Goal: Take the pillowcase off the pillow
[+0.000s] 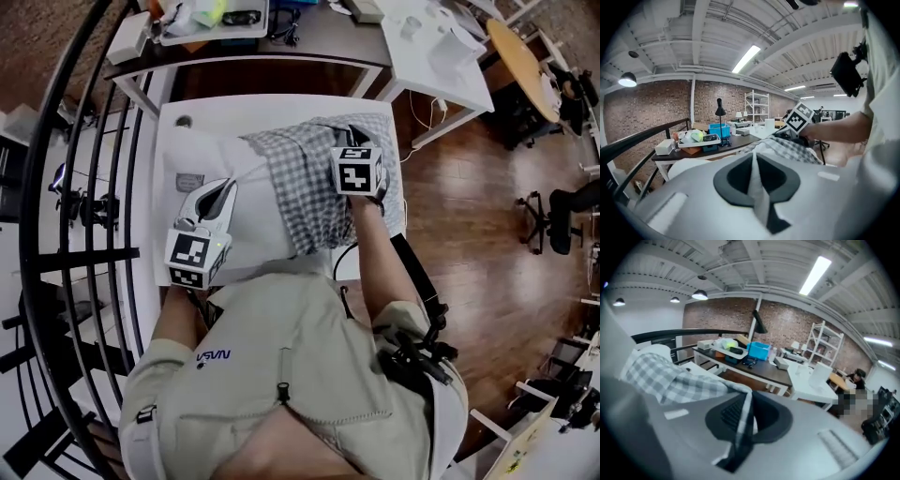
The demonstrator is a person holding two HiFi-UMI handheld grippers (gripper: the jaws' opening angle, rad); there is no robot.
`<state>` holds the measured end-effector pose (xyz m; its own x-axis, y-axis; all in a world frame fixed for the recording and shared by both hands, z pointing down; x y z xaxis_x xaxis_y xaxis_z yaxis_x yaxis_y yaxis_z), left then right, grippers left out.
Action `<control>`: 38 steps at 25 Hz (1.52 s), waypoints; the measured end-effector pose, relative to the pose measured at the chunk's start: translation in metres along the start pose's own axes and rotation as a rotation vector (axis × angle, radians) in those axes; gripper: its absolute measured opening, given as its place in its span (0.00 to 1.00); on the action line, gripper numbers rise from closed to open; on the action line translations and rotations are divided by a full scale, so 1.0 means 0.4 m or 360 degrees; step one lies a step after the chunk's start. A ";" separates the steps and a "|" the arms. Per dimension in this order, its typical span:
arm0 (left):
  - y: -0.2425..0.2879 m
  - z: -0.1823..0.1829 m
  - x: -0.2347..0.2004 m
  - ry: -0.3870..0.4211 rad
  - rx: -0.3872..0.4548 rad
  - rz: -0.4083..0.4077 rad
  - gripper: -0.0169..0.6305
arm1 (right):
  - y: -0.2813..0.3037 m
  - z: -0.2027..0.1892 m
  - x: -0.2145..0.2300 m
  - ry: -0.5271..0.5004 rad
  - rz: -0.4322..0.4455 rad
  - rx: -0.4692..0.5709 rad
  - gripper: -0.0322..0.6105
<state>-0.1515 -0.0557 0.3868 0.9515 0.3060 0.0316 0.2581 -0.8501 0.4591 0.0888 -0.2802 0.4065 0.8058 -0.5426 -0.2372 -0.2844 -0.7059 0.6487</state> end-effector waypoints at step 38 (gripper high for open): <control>0.105 -0.198 0.147 0.0208 -0.0428 -0.0178 0.13 | -0.240 -0.472 -0.242 -0.0059 0.0319 -0.0384 0.08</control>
<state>-0.0981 -0.0396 0.4782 0.8857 0.4583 0.0737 0.2896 -0.6697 0.6839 0.1361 -0.0740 0.5036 0.7253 -0.6795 -0.1105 -0.3006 -0.4570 0.8371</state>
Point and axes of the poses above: the fingertips, and each gripper's own axes: y forward along the fingers, x to its right, z out of its top, the point moved 10 cm from there along -y, backward along the fingers, and after that the axes turned 8 degrees about -x, right-handed, at the moved point
